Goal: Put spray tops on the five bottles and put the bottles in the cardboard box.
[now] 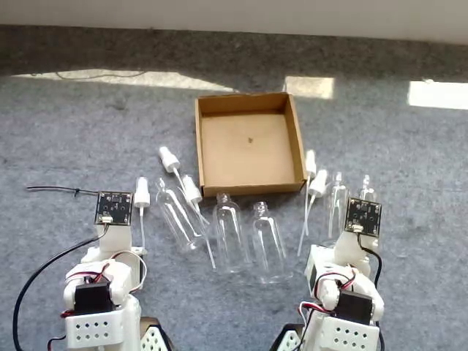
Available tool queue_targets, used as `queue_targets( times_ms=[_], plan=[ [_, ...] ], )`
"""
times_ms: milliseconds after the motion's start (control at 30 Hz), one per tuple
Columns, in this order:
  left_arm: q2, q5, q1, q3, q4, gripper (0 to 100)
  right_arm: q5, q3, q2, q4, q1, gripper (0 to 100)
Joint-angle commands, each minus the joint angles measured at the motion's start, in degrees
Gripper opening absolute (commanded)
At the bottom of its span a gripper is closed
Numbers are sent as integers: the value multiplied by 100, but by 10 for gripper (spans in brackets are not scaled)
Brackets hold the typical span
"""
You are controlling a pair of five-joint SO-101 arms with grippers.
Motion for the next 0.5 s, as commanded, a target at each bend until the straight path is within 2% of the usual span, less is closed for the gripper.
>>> queue_targets(
  times_ms=[0,300,467],
  plan=[
    [-66,0,-40,110,26,124,18,576,-31,31,22,5],
    [-66,-18,-40,110,26,124,53,470,-40,31,92,5],
    [-66,-9,-40,110,26,124,44,-699,-13,84,356,5]
  ],
)
